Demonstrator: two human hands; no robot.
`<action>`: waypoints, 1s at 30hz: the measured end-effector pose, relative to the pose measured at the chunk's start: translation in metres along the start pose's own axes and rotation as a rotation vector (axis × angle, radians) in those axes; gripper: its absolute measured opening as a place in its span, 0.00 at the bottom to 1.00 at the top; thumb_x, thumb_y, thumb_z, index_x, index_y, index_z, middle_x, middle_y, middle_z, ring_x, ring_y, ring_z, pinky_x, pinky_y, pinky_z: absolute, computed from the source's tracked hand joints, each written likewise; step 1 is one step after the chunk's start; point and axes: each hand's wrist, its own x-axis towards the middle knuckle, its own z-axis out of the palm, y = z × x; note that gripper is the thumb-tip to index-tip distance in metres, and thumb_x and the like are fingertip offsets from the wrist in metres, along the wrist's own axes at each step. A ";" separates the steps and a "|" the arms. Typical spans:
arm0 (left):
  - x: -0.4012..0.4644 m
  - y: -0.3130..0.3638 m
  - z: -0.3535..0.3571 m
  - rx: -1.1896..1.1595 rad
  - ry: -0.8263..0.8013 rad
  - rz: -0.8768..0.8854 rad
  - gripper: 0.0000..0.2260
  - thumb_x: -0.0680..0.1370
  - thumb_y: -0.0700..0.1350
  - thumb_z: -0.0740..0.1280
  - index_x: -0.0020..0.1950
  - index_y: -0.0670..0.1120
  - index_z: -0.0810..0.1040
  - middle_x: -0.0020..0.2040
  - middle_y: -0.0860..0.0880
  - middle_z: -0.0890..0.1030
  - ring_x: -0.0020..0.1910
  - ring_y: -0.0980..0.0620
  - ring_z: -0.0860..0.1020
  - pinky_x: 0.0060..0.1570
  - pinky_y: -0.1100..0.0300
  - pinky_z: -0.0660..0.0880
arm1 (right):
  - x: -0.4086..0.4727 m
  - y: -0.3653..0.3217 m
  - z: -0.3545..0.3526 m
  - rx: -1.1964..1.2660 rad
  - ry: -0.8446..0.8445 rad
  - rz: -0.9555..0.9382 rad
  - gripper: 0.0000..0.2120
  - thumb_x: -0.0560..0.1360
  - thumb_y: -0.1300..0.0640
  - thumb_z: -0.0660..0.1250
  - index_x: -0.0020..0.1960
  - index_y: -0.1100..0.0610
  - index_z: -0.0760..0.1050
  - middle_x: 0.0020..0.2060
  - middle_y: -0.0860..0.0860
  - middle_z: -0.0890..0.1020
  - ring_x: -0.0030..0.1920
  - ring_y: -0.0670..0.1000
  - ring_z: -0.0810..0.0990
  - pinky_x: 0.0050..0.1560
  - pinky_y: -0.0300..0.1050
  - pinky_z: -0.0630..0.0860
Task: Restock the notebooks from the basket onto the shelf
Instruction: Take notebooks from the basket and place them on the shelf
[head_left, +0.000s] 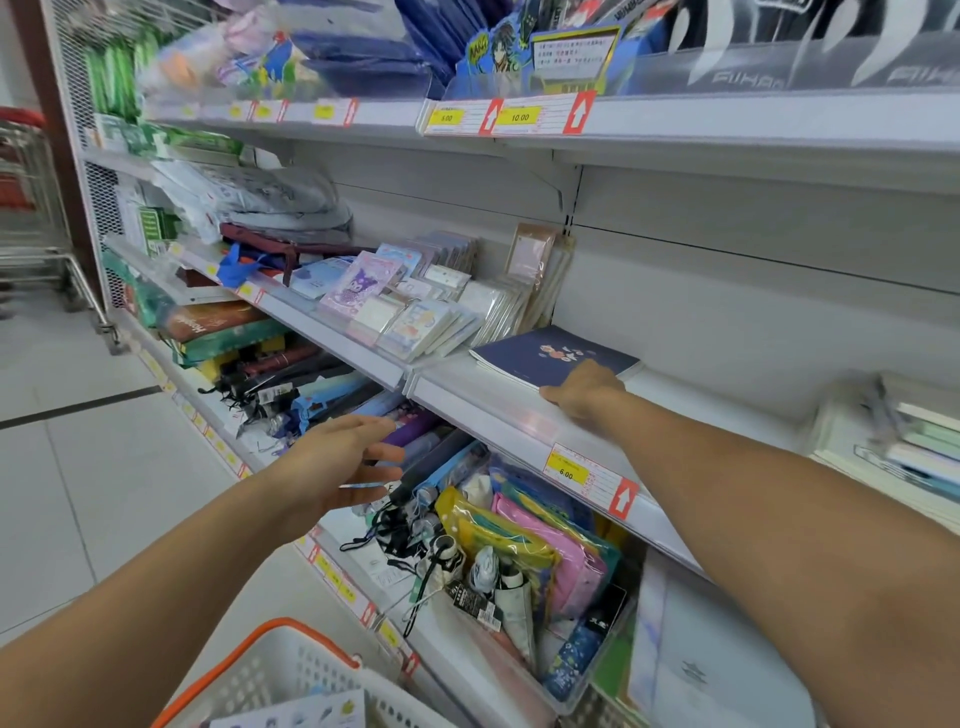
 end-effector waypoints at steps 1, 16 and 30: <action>-0.001 0.000 0.002 0.009 -0.006 -0.003 0.10 0.79 0.51 0.68 0.59 0.50 0.79 0.47 0.46 0.86 0.45 0.48 0.85 0.42 0.55 0.81 | -0.002 0.001 0.001 0.000 0.012 -0.004 0.33 0.78 0.38 0.62 0.73 0.61 0.67 0.72 0.57 0.71 0.70 0.59 0.71 0.66 0.49 0.70; -0.010 -0.008 0.013 -0.026 -0.021 -0.041 0.11 0.80 0.49 0.67 0.60 0.47 0.78 0.47 0.45 0.86 0.45 0.46 0.84 0.49 0.52 0.82 | -0.011 0.019 0.011 0.142 0.184 -0.023 0.20 0.75 0.46 0.72 0.56 0.63 0.77 0.58 0.60 0.79 0.56 0.60 0.79 0.46 0.45 0.73; -0.078 -0.164 -0.069 0.393 0.367 -0.327 0.10 0.77 0.47 0.68 0.49 0.40 0.79 0.42 0.42 0.81 0.40 0.43 0.79 0.42 0.52 0.80 | -0.217 -0.059 0.117 0.549 0.211 -0.619 0.13 0.74 0.41 0.65 0.40 0.51 0.76 0.37 0.45 0.79 0.37 0.45 0.76 0.37 0.42 0.72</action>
